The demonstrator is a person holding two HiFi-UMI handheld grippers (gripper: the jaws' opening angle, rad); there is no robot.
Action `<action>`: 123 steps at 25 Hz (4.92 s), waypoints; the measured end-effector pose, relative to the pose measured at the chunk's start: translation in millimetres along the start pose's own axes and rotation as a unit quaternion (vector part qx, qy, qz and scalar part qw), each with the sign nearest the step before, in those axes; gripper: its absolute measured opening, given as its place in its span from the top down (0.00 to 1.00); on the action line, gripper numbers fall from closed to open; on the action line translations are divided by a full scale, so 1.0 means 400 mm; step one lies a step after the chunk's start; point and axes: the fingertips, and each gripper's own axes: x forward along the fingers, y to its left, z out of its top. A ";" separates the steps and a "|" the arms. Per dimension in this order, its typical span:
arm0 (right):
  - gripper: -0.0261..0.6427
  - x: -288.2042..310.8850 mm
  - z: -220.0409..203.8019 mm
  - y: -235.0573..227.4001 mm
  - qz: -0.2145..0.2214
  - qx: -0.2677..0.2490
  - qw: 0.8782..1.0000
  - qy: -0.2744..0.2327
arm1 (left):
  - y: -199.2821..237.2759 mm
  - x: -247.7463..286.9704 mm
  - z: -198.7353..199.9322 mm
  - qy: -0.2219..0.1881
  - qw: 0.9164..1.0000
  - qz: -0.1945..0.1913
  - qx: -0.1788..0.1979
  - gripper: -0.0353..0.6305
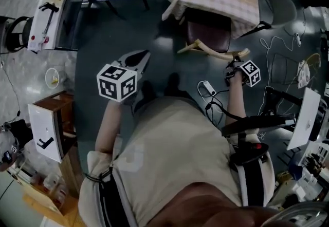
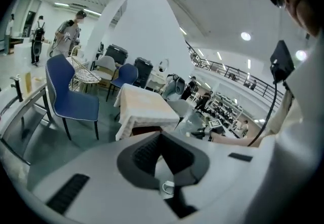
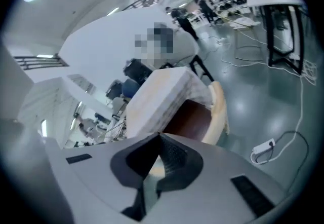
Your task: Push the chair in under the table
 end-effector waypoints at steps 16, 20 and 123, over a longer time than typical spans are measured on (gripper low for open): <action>0.94 -0.270 -0.412 0.775 0.348 -0.169 0.918 0.089 | 0.083 -0.288 0.032 -0.090 0.996 0.002 0.017 0.94; 0.94 -0.359 -0.453 0.830 0.386 -0.172 0.901 0.100 | 0.092 -0.307 0.024 -0.101 0.995 -0.004 0.004 0.94; 0.94 -0.216 -0.947 1.555 0.598 -0.260 0.696 0.301 | 0.656 -0.584 0.381 -0.192 0.970 0.146 -0.006 0.94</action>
